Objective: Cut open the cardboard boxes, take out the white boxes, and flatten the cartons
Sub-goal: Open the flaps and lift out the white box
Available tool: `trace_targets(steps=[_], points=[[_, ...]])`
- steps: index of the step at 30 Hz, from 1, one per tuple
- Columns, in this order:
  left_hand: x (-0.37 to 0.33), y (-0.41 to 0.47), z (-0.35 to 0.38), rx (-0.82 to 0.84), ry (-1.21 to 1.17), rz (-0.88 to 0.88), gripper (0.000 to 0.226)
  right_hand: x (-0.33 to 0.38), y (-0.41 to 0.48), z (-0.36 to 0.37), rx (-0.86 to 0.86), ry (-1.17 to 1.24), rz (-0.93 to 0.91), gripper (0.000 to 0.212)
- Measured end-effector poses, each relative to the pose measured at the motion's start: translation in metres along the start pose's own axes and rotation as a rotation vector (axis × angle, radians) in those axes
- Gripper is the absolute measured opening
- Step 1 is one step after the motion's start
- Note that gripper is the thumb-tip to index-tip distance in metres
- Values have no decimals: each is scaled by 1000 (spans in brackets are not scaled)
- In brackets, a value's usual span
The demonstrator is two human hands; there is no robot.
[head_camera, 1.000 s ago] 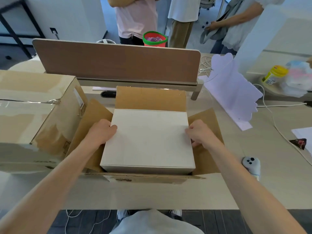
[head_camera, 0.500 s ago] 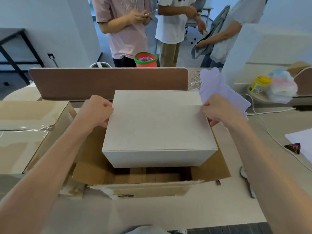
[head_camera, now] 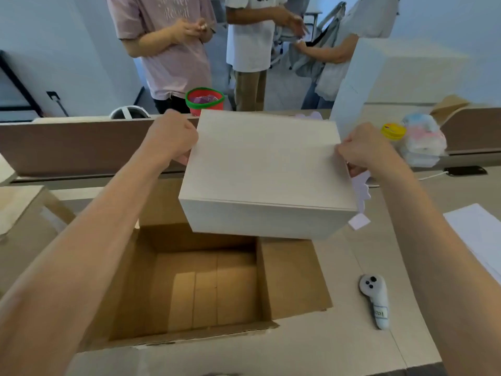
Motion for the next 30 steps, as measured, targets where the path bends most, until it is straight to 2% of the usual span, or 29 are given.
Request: trace_targets(steps=[5,9,13,17,24,30], points=[[-45,26,55,3,-38,44,38,-39,47,-12,-79,13,51,25],[-73,33,100,-11,-65,68,27,-76,75,-17,-108,-3,109,35],[-87,38,142,9,-110,60,32,-105,101,-24,-123,-69,157,37],[-89,27,180,53,-114,39,23,-121,122,-22,-146,-109,162,44],[-42,12,222,131,-138,-145,27,-128,134,8,-115,-144,123,45],[-18,4,227,116,-217,-252,26,-117,134,15,-108,-249,35,26]])
Point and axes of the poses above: each hand's wrist, its own y-axis towards the middle knuckle, its own z-axis out of the palm, x = y × z, the point moved 6 cm from there along y, towards the middle knuckle, and after that the axes turned 14 degrees about -x, right-handed, at the moved point
